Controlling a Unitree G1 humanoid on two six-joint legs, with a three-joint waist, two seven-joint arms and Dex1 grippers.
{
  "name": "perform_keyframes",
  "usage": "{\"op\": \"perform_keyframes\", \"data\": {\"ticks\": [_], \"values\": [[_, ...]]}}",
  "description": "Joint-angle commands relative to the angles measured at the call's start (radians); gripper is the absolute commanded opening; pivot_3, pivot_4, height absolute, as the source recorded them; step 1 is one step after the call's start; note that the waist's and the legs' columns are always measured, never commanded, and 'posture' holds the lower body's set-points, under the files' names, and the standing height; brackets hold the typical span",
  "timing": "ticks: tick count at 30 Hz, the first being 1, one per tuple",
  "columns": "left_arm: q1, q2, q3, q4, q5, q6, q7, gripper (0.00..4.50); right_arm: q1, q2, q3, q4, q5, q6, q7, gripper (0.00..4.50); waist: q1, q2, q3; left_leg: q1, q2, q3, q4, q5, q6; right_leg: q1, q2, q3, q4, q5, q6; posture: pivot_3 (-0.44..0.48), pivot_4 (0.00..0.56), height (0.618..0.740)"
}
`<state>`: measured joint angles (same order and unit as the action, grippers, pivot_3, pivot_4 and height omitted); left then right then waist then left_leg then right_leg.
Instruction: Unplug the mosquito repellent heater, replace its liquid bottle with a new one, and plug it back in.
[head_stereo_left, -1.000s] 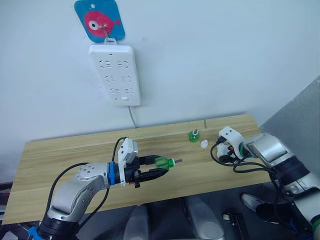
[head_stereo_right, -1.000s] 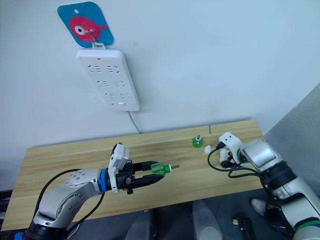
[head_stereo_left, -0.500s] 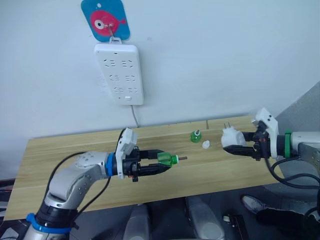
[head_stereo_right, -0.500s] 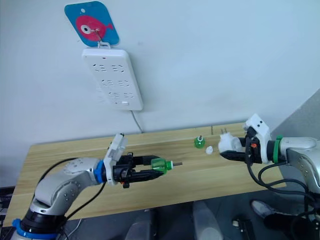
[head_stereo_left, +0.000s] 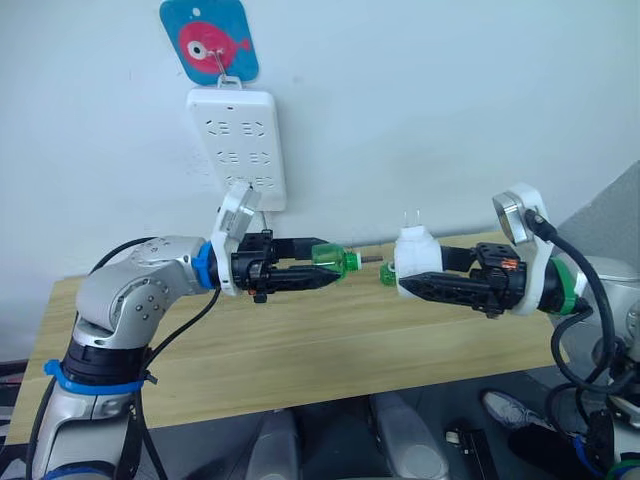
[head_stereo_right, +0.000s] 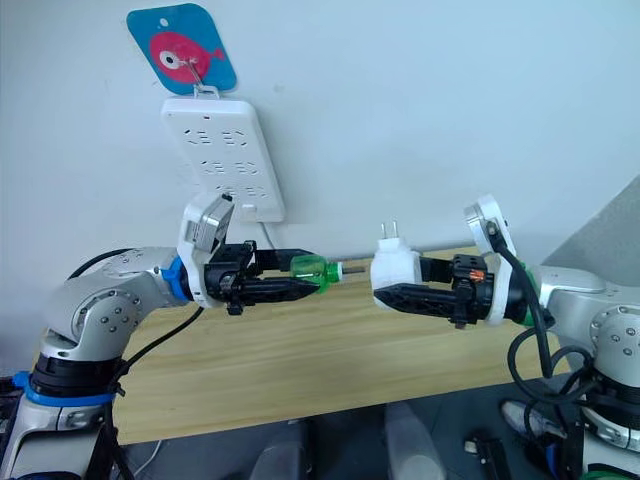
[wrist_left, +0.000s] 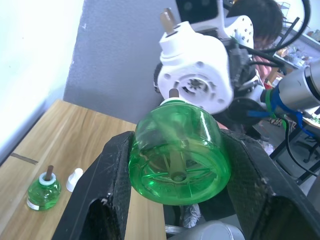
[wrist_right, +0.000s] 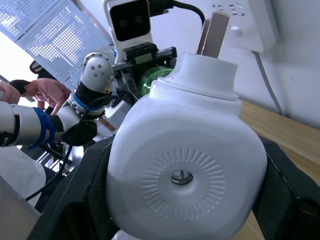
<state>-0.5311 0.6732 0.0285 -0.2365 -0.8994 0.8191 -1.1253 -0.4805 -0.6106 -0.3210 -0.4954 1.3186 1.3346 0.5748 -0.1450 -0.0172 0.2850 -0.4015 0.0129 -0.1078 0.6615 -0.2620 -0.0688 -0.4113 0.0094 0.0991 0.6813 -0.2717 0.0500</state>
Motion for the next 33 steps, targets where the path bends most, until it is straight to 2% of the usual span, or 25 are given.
{"op": "perform_keyframes", "data": {"ticks": [1, 13, 33], "values": [[-0.003, -0.004, 0.019, -0.033, -0.025, 0.010, 0.006, 2.25, -0.002, 0.008, 0.010, -0.023, 0.103, -0.050, -0.086, 3.15, 0.000, 0.000, 0.000, 0.000, 0.000, 0.000, 0.000, 0.000, 0.000, 0.000, 0.000, 0.000, 0.000, 0.000, 0.000, -0.201, 0.172, 0.734], [0.001, -0.014, 0.030, -0.061, -0.069, 0.057, 0.006, 2.25, 0.022, -0.016, 0.093, -0.005, 0.248, -0.170, -0.248, 3.15, 0.000, 0.000, -0.001, 0.000, 0.000, 0.000, 0.000, 0.000, 0.000, 0.000, 0.000, 0.000, 0.000, 0.000, 0.000, -0.202, 0.174, 0.734], [0.030, 0.026, 0.034, -0.065, -0.046, 0.057, -0.020, 2.25, 0.104, -0.159, 0.102, 0.030, 0.286, -0.231, -0.204, 3.15, 0.002, 0.000, -0.008, 0.000, 0.000, 0.000, 0.001, 0.000, 0.000, 0.000, 0.000, 0.000, 0.001, 0.000, 0.000, -0.197, 0.166, 0.734]]}}
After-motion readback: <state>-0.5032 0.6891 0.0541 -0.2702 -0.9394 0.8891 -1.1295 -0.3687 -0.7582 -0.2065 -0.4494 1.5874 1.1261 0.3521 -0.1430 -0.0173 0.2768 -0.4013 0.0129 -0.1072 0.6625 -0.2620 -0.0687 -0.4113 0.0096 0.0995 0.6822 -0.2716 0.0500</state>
